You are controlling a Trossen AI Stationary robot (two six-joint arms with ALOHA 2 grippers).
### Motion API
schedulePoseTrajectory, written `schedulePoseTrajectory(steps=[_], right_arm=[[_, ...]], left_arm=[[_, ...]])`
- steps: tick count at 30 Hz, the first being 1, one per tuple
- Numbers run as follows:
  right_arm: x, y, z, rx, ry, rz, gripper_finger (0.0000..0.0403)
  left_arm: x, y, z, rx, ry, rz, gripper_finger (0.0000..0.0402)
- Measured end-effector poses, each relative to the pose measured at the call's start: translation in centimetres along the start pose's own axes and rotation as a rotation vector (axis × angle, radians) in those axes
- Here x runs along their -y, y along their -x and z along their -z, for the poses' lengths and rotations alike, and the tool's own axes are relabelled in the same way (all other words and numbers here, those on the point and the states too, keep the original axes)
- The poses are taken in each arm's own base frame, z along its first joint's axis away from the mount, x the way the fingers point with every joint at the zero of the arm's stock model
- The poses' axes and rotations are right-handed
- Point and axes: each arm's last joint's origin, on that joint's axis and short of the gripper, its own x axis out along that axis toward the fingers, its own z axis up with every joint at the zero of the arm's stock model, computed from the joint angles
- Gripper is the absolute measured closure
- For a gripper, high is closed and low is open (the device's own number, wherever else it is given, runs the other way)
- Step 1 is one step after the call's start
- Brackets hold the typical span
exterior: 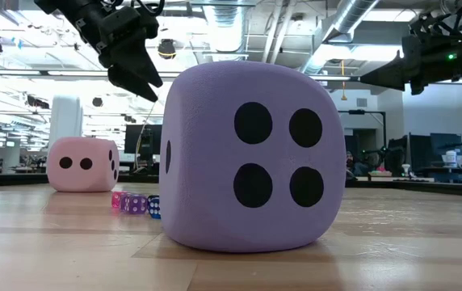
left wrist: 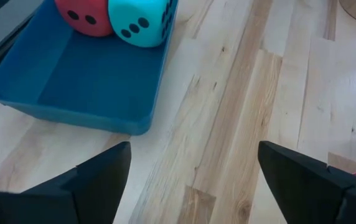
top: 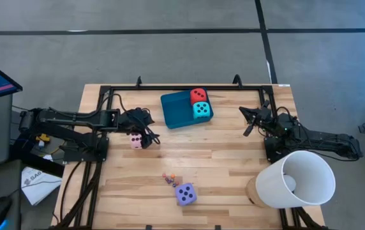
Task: Pick & Place Dice
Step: Put the large pink dice into the blue bin
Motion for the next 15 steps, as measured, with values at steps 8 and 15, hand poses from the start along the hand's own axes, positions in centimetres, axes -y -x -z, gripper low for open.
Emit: schedulePoseTrajectory(steps=[8,15], right_arm=[[0.0,0.0,0.0,0.0,0.0,0.0,0.0403],[0.0,0.0,0.0,0.0,0.0,0.0,0.0403]], left_arm=[[0.0,0.0,0.0,0.0,0.003,-0.001,0.0007],[-0.02,0.0,-0.01,0.001,0.001,-0.005,0.0003]])
